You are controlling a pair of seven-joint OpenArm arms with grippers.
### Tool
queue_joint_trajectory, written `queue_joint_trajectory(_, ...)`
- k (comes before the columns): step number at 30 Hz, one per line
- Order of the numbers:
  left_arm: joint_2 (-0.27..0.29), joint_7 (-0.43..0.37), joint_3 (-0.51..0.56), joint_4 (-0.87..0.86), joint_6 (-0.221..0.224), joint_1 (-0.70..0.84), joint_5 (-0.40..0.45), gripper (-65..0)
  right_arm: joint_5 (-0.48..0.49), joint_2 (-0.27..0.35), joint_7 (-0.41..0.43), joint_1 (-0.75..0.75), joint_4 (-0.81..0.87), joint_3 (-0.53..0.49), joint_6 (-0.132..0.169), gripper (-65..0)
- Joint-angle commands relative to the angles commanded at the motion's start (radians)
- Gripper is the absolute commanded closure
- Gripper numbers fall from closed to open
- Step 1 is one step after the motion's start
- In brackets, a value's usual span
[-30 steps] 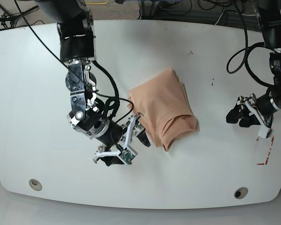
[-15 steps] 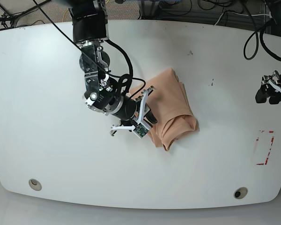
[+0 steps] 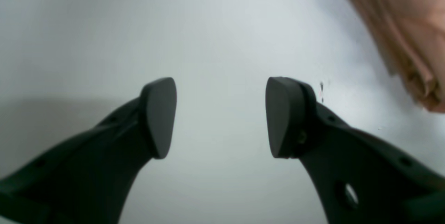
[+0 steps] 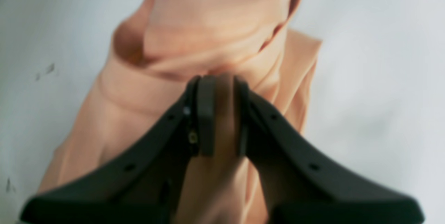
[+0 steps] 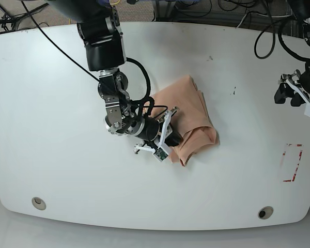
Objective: Fold the T-shirt properly
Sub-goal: 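Lower the left gripper onto the folded bundle and grasp it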
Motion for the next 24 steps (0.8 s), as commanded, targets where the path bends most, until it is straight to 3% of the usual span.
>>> queue_joint_trajectory(4, 0.015, 0.0, 0.051, 0.052, 0.0, 0.009, 0.003, -37.8, 0.0, 0.003, 0.103, 0.038, -0.066, 0.002, 0.0, -7.8)
queue_joint_trajectory(8, 0.021, 0.0, 0.115, 0.109, 0.0, 0.018, -0.002, -37.8, 0.009, 0.029, 0.091, 0.044, -0.023, 0.002, 0.0, -7.6)
queue_joint_trajectory(16, 0.127, -0.002, 0.261, 0.247, 0.003, -0.032, 0.005, -37.8, 0.011, 0.092, -0.157, -0.037, 0.315, 0.005, 0.0, -7.6)
queue_joint_trajectory(22, 0.193, -0.002, 0.33, 0.249, 0.011, -0.1, 0.006, -37.8, 0.011, 0.14, -0.253, -0.143, 0.514, 0.021, 0.0, -7.6)
queue_joint_trajectory(24, 0.224, -0.002, 0.364, 0.249, 0.041, -0.123, 0.018, -37.8, 0.011, 0.144, -0.296, -0.186, 0.578, 0.058, 0.0, -7.8)
